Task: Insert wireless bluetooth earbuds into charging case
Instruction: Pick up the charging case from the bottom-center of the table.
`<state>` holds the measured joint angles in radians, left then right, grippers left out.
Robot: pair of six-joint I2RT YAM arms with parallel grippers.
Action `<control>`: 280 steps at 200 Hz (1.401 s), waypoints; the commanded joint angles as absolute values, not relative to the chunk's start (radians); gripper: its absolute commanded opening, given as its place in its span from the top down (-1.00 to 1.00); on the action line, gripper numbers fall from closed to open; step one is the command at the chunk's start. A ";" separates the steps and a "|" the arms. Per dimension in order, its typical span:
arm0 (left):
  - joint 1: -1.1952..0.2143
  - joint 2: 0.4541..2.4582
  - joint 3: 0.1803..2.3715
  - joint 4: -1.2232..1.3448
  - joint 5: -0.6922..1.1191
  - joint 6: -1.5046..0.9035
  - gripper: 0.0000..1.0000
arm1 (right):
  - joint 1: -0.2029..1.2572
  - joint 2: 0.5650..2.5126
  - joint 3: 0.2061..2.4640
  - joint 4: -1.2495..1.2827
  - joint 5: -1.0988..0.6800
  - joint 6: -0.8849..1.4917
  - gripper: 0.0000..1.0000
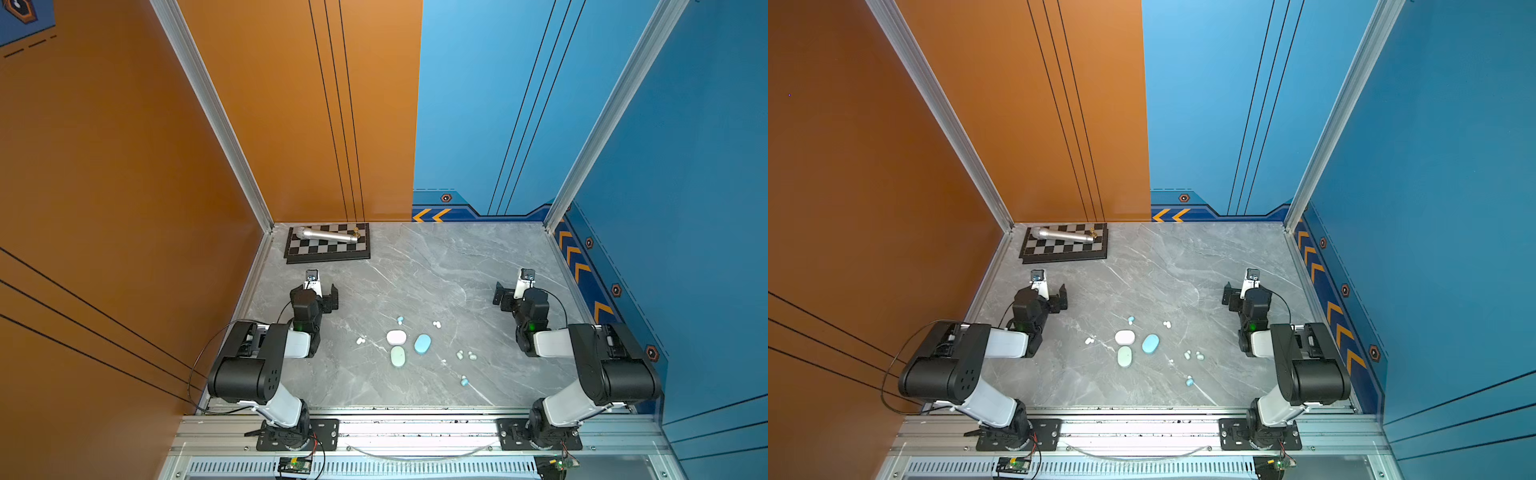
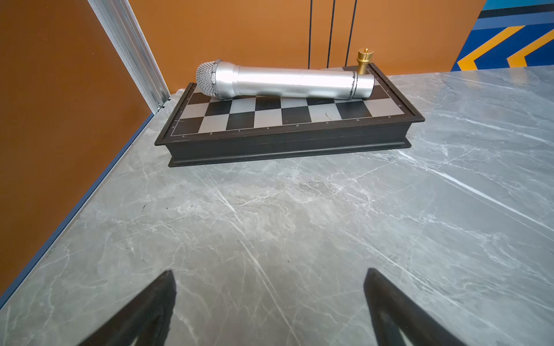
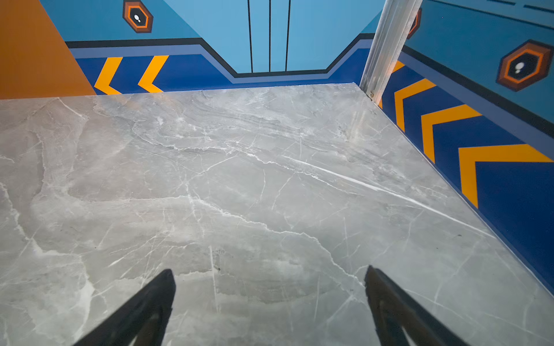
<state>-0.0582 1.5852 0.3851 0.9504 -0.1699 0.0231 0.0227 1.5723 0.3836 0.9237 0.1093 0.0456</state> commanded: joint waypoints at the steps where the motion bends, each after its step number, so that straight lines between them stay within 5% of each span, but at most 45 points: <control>1: -0.048 1.566 0.373 0.943 -0.154 0.028 -0.96 | 0.031 1.546 0.374 0.906 0.128 0.058 -1.00; 177: 0.015 1.554 0.366 0.936 -0.062 -0.023 -0.96 | 0.008 1.542 0.374 0.907 0.091 0.078 -1.00; 222: 0.011 1.344 0.384 0.742 -0.134 -0.035 -0.96 | -0.010 1.341 0.592 0.396 0.082 0.158 -1.00; 243: 0.031 1.144 0.402 0.502 -0.220 -0.287 -0.96 | -0.056 1.250 0.750 0.056 0.104 0.557 -1.00; 265: 0.112 0.977 0.486 0.171 -0.043 -0.449 -0.96 | -0.193 1.224 0.836 -0.054 -0.307 0.743 -1.00; 280: 0.078 0.880 0.482 0.112 0.020 -0.413 -0.96 | -0.176 1.208 0.881 -0.171 -0.373 0.767 -0.88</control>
